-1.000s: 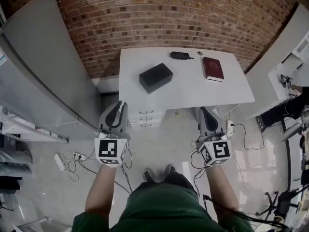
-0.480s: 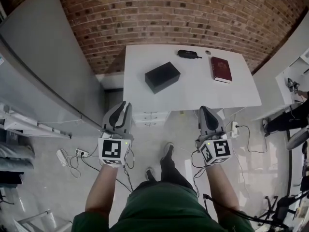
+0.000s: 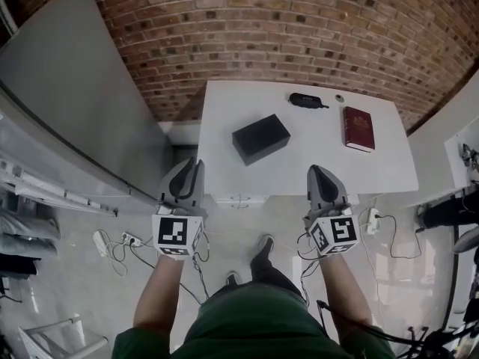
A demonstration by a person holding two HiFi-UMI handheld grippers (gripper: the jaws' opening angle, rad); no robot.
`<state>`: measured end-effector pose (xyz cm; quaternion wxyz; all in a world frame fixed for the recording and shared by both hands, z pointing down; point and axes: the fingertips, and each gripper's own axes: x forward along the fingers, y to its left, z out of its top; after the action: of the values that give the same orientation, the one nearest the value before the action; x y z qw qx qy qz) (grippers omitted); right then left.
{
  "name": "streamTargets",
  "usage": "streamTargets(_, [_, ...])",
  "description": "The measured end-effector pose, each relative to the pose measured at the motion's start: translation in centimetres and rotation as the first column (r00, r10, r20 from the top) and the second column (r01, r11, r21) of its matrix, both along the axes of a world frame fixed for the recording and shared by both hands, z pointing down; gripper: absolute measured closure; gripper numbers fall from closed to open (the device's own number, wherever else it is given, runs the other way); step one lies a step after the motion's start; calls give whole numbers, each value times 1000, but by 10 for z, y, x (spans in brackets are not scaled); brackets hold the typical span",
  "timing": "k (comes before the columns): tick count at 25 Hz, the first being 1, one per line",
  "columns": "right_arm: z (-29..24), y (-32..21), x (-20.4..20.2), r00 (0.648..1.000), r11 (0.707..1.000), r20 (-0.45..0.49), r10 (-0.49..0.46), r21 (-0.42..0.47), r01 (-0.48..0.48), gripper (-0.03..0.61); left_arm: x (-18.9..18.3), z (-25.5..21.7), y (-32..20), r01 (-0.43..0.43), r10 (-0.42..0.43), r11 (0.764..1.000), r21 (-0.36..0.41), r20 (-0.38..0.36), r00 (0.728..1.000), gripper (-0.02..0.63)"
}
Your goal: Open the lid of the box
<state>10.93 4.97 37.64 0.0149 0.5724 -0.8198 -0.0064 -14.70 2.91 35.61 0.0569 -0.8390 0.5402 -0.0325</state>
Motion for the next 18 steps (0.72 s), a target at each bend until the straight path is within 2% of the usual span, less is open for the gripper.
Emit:
streamTargets(12, [20, -103, 58, 998, 998, 44, -45, -33, 46, 577, 51, 21, -72, 46, -44, 997, -64, 34, 998, 566])
streamTargets(18, [44, -135, 73, 996, 994, 49, -69, -80, 73, 577, 72, 53, -90, 60, -53, 992, -112, 68, 996, 566])
